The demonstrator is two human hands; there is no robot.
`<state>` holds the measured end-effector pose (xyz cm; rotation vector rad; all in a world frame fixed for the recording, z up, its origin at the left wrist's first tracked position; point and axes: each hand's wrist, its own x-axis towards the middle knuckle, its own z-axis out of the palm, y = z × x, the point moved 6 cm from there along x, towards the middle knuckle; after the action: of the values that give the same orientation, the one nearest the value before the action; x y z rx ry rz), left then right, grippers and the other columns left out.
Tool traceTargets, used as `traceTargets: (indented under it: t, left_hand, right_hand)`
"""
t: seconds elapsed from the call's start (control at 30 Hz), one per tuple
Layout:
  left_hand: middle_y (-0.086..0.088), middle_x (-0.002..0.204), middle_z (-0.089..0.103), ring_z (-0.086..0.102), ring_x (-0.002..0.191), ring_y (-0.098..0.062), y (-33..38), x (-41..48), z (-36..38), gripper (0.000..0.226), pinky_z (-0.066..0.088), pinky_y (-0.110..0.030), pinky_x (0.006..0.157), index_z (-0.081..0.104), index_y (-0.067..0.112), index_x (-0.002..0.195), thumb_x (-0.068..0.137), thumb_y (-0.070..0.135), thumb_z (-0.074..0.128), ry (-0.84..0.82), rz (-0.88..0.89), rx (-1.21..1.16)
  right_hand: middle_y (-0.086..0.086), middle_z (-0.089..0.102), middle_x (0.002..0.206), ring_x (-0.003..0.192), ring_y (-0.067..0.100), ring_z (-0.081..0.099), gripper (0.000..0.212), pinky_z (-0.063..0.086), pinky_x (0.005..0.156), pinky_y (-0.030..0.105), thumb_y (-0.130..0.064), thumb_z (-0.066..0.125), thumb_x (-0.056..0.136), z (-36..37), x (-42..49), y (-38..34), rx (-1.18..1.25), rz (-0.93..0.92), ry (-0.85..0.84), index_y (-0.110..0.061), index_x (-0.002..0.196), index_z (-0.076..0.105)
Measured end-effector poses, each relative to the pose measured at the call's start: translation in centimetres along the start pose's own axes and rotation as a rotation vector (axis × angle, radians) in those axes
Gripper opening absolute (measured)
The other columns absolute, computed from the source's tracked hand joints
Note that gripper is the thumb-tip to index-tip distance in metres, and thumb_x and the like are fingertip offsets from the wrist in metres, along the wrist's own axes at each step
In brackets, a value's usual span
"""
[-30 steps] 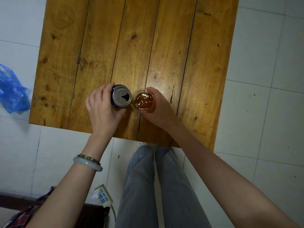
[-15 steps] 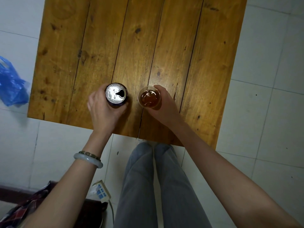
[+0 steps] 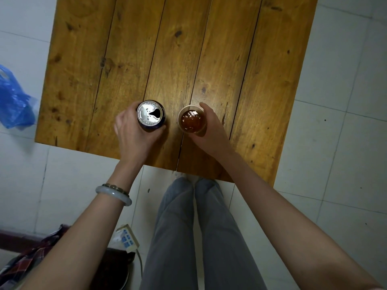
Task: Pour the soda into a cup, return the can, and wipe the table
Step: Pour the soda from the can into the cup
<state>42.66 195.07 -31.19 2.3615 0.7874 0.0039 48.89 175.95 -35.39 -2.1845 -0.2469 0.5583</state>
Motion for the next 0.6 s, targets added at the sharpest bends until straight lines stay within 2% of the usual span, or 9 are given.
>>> traceTargets:
  t: [0.07,0.17,0.3,0.47,0.6]
  left_hand:
    - [-0.004,0.127,0.053,0.034,0.125,-0.023,0.3,-0.1,-0.2,0.076,0.031,-0.046,0.104,0.045,0.017,0.130,0.065,0.030,0.082,0.005,0.012,0.012]
    - [-0.003,0.125,0.054,0.036,0.124,-0.024,0.9,-0.4,-1.0,0.075,0.032,-0.043,0.103,0.046,0.016,0.129,0.065,0.029,0.083,0.016,0.024,-0.013]
    - [-0.003,0.122,0.055,0.036,0.123,-0.023,2.2,-0.9,-3.3,0.076,0.034,-0.044,0.102,0.047,0.015,0.128,0.063,0.031,0.083,0.016,0.029,-0.033]
    - [-0.002,0.123,0.052,0.036,0.124,-0.020,5.2,-2.9,-7.4,0.078,0.037,-0.043,0.102,0.046,0.015,0.127,0.061,0.030,0.085,-0.037,0.089,-0.092]
    - [0.011,0.113,0.044,0.032,0.118,-0.007,8.4,-5.7,-10.6,0.076,0.037,-0.034,0.099,0.047,0.018,0.125,0.061,0.026,0.086,-0.091,0.173,-0.147]
  right_hand:
    - [0.013,0.045,0.138,0.127,0.023,0.041,0.080,0.031,0.101,0.025,-0.017,0.074,0.077,-0.5,-0.3,-0.5,-0.040,-0.003,-0.017,-0.004,0.142,0.029]
    - [0.012,0.038,0.143,0.132,0.023,0.034,0.083,0.028,0.107,0.032,-0.016,0.070,0.080,-1.9,-0.9,-1.0,-0.117,0.007,-0.050,-0.005,0.146,0.020]
    - [0.004,0.028,0.149,0.136,0.016,0.024,0.087,0.020,0.105,0.021,-0.014,0.069,0.080,-4.7,-2.7,-2.1,-0.158,0.060,-0.065,-0.017,0.148,0.015]
    - [0.003,0.039,0.141,0.131,0.016,0.034,0.070,0.024,0.103,0.020,-0.018,0.067,0.082,-8.8,-5.6,-6.6,-0.203,-0.010,0.015,-0.015,0.142,0.031]
    - [0.002,0.046,0.134,0.126,0.014,0.040,0.061,0.027,0.100,0.017,-0.019,0.066,0.083,-10.9,-9.1,-10.8,-0.194,-0.066,0.039,-0.015,0.138,0.040]
